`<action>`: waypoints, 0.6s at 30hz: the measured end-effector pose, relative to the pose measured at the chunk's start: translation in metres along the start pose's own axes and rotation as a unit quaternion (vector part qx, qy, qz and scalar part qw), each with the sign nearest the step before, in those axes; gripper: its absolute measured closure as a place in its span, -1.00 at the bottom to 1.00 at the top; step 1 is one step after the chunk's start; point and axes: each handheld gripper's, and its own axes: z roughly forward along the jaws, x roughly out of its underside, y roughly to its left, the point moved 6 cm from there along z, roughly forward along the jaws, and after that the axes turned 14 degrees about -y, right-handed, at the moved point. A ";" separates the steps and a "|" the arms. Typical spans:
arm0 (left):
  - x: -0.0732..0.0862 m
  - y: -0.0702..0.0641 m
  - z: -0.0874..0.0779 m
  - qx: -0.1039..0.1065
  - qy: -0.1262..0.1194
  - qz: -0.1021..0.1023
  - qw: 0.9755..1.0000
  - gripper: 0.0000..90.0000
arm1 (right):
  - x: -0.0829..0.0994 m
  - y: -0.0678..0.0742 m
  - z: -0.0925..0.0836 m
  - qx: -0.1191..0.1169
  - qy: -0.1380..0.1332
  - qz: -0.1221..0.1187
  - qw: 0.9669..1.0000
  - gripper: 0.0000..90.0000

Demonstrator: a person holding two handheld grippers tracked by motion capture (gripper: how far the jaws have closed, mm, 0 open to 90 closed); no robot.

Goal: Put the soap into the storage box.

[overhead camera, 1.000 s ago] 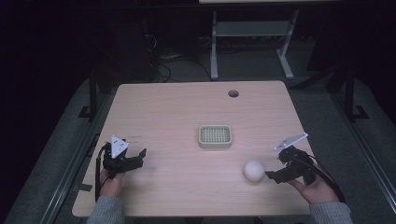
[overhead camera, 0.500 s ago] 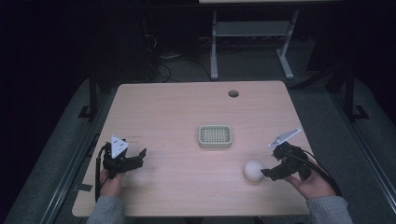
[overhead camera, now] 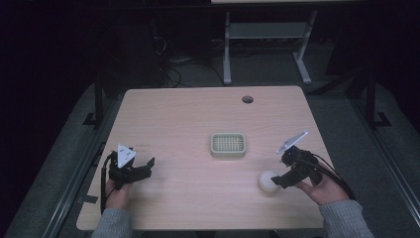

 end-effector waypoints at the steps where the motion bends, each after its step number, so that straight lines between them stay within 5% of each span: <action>1: 0.000 0.000 0.000 0.000 0.000 0.000 1.000 -0.67 | 0.000 0.000 0.000 0.000 0.000 0.000 1.000 -0.52; 18: -0.001 0.001 0.000 -0.002 -0.003 -0.004 1.000 -0.67 | -0.006 0.003 0.023 -0.021 0.034 -0.007 0.999 -0.58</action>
